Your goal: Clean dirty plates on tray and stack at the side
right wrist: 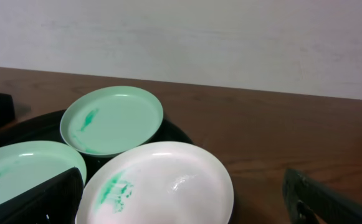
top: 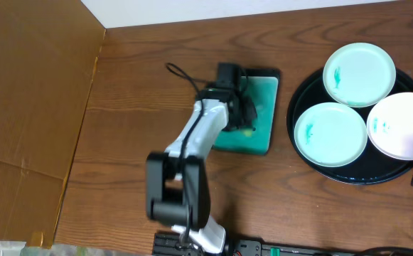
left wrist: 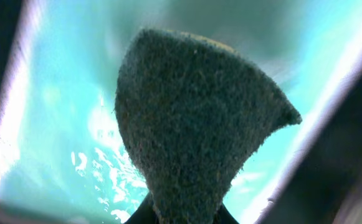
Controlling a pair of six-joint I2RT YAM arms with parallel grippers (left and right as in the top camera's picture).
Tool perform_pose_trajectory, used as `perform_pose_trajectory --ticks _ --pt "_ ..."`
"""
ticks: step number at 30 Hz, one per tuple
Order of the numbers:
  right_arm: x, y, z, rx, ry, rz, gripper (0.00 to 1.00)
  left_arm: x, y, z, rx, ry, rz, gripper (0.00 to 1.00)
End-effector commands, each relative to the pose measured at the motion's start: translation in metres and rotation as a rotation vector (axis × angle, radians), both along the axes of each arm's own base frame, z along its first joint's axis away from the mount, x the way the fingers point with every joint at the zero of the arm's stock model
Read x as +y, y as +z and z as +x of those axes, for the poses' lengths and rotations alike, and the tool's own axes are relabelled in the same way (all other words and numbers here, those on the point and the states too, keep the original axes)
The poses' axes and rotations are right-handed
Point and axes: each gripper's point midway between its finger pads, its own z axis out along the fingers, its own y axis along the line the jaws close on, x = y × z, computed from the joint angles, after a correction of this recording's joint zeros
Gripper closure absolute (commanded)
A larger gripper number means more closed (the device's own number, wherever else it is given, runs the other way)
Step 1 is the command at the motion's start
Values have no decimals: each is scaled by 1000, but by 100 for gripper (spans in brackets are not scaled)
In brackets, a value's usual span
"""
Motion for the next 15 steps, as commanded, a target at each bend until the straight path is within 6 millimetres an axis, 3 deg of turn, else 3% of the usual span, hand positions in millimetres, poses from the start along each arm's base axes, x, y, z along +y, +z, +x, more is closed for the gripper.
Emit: perform_pose_trajectory --ticks 1,2,5,8,11,15 --pt "-1 0 0 -2 -2 -7 1 -1 42 14 -81 16 -14 93" --pt "-1 0 0 -2 -2 -7 1 -6 66 17 -121 9 -42 93" --pt "-1 0 0 -2 -2 -7 1 -15 113 18 -238 -12 -82 93" --pt "-1 0 0 -2 -2 -7 1 -19 139 13 -312 -28 -82 93" --pt "-1 0 0 -2 -2 -7 1 -19 133 8 -303 -30 -37 93" --pt "-1 0 0 -2 -3 -7 1 -19 82 0 -211 -43 35 93"
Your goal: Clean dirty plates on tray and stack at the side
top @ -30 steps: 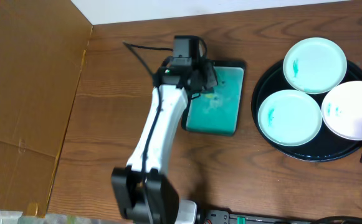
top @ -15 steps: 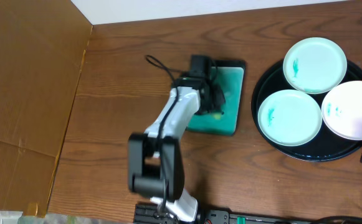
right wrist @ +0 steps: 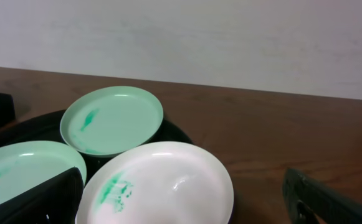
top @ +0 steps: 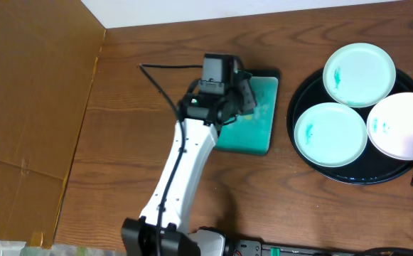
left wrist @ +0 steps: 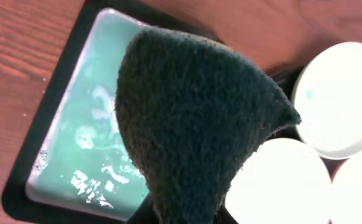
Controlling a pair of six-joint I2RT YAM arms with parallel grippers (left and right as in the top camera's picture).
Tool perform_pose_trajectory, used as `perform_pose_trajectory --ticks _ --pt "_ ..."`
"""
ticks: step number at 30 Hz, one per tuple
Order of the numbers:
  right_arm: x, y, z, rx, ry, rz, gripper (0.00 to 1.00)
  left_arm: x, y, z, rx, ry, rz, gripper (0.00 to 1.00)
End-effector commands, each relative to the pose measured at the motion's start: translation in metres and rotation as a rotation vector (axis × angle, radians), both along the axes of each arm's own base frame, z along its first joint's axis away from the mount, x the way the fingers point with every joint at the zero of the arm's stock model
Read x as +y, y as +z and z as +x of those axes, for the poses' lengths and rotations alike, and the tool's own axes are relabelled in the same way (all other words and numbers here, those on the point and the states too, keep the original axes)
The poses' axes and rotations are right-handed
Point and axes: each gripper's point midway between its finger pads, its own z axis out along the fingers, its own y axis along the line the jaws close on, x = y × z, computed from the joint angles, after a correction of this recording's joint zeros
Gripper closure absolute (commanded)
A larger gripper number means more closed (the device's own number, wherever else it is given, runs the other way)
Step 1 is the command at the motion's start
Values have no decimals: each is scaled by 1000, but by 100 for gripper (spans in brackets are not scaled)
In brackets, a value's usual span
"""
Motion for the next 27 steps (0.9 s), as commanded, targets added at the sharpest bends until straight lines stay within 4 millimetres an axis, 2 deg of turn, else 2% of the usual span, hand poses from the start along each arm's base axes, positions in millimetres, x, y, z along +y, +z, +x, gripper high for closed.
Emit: perform_pose_trajectory --ticks 1,4,7,11,16,18,21,22,25,27 --pt "-1 0 0 -2 -2 -8 1 5 -76 -13 166 17 90 93" --pt "-1 0 0 -2 -2 -8 1 7 -113 -23 265 20 108 93" --pt "-1 0 0 -2 -2 -8 1 7 -118 -24 282 18 111 93" --pt "-1 0 0 -2 -2 -8 1 1 -84 -16 203 8 70 92" --pt "-1 0 0 -2 -2 -8 1 -13 -16 -15 8 -30 -37 93" --pt "3 9 0 -38 17 -3 1 -13 6 -18 -55 -33 -53 93" --pt "30 19 -5 -79 178 5 1 -12 27 -23 -116 -33 -65 93" --pt "50 19 -12 -80 305 8 1 -12 35 -26 -137 -22 -80 93" --pt "68 51 -23 -219 416 -9 1 -15 38 -28 -139 -21 -105 93" --pt "71 97 -37 -428 439 -43 1 -16 33 -28 -123 -24 -109 93"
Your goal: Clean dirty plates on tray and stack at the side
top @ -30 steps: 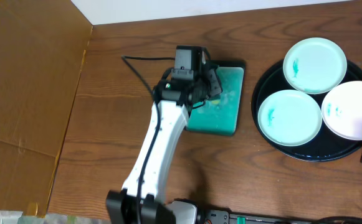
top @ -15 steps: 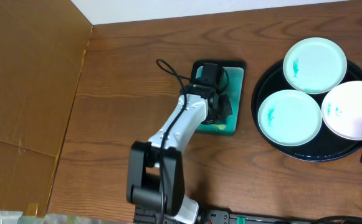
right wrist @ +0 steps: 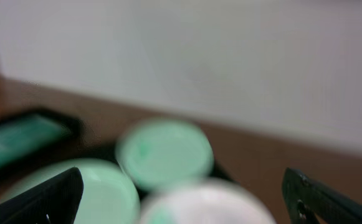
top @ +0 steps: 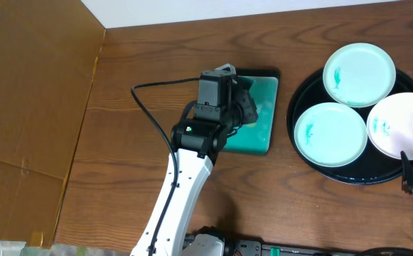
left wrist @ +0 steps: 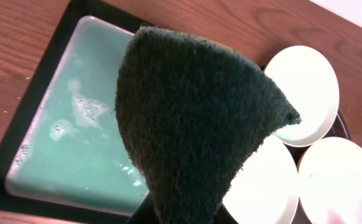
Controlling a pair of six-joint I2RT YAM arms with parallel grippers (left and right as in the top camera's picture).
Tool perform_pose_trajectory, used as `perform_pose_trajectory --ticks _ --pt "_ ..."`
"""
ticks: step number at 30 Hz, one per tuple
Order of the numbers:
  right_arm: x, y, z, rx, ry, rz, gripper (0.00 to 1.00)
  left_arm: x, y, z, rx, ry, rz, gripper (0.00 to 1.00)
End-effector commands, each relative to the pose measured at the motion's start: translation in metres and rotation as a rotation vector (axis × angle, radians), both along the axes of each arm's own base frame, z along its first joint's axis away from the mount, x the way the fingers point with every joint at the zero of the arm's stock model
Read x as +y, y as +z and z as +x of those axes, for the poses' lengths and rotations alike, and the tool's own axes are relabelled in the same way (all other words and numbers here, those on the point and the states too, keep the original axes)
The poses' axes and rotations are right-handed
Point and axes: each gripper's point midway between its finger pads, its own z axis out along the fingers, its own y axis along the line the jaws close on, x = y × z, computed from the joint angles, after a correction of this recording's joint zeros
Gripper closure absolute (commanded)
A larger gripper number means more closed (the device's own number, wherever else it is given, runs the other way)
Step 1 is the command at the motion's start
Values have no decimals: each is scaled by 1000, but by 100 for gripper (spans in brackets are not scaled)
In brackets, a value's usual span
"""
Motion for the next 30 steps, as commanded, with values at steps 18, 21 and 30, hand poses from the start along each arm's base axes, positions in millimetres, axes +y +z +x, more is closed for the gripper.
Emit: perform_pose_trajectory --ticks 18,21,30 --pt "35 168 49 318 221 -230 1 -52 -13 10 6 -121 -74 93" --pt "54 157 74 514 356 -165 1 -74 -17 7 23 -129 -103 93" --pt "71 73 165 921 286 109 20 -146 -92 16 186 -119 -176 92"
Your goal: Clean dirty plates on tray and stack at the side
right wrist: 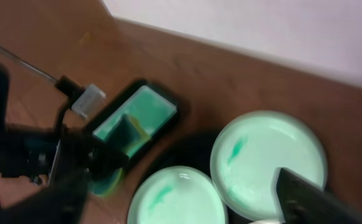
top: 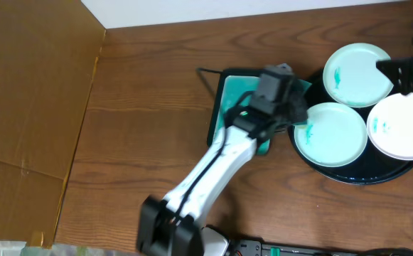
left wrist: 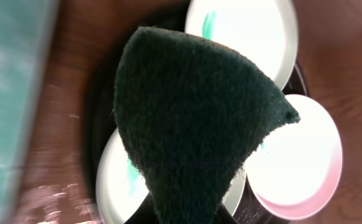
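A black round tray holds three plates smeared with green: a far green plate, a middle green plate and a white plate. My left gripper is shut on a dark green sponge and hangs over the tray's left rim, beside the middle green plate. The sponge hides its jaws. My right gripper is open above the far green plate's right edge. Its wrist view looks down on both green plates.
A black-rimmed basin of green soapy water sits left of the tray, partly under my left arm. Brown cardboard covers the table's left side. A white wall runs along the far edge.
My left gripper has moved right with the sponge, from over the basin to the tray's left rim. My right gripper went from the tray's near right edge to above the far green plate.
The sponge was first down in the basin's soapy water, held by my left gripper. Then it was up above the basin, then higher, and now it is at the tray. My right gripper stayed open by the tray's near right edge, then had shifted, and is now above the far plate.
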Controlling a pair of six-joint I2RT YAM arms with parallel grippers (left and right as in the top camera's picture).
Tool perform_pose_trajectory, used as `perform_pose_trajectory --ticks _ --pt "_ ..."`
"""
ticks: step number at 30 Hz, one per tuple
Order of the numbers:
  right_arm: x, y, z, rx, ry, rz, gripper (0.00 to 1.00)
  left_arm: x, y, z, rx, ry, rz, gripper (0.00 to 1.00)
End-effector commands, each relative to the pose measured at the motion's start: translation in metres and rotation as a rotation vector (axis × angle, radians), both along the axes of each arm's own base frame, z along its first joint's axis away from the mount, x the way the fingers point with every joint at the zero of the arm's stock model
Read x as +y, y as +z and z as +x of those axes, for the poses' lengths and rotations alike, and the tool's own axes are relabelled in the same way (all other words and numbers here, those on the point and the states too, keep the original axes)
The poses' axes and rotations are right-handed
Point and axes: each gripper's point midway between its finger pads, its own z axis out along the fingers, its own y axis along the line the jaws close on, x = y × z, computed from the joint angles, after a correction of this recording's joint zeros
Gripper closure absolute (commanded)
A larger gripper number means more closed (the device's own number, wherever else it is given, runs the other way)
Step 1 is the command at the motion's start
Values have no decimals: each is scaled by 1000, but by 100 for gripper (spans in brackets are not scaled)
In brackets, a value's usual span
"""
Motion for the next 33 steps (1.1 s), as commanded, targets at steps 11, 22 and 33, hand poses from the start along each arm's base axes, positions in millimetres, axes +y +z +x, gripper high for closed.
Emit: perform_pose_trajectory --ticks 11,22,33 --pt "19 -167 45 392 -242 -306 46 -46 -111 0 156 13 85 93" --pt "32 -234 21 564 -132 -394 43 -72 -130 -25 216 -3 86 83" --pt "41 -268 11 620 -14 -418 48 -68 -124 -24 209 -4 87 67"
